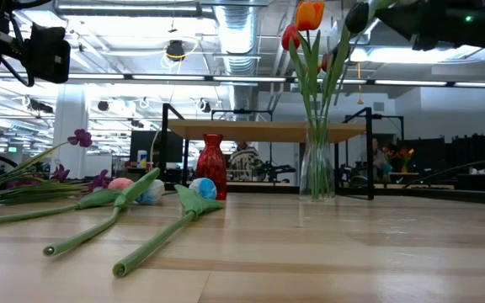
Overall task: Pick and place flowers into a vace then onto a shelf
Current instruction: Put the yellow flower into the transparent vase
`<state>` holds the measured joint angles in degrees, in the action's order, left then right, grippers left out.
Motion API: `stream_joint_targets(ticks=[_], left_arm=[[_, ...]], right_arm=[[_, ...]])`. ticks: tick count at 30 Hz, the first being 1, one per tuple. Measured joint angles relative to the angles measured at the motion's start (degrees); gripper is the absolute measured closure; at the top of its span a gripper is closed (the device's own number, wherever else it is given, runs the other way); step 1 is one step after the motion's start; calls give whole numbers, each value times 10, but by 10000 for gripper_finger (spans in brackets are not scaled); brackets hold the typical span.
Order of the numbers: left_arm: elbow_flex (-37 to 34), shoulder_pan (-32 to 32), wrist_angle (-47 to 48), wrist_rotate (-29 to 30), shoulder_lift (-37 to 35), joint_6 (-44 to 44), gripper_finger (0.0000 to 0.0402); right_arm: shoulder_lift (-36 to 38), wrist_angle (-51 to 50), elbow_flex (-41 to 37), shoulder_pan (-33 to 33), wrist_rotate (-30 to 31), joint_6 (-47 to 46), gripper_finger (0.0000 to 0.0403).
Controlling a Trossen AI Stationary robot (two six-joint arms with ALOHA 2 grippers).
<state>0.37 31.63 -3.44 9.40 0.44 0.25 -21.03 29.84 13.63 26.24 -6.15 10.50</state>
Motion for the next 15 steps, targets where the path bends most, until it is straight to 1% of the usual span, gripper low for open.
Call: stream_joint_targets(ticks=[5,15], left_arm=[[0,0,0,0,0,0,99],[0,0,0,0,0,0,99]], right_arm=[[-19,16,0,0,0,-2,403],[-84,83,0,0,2,-7,403]])
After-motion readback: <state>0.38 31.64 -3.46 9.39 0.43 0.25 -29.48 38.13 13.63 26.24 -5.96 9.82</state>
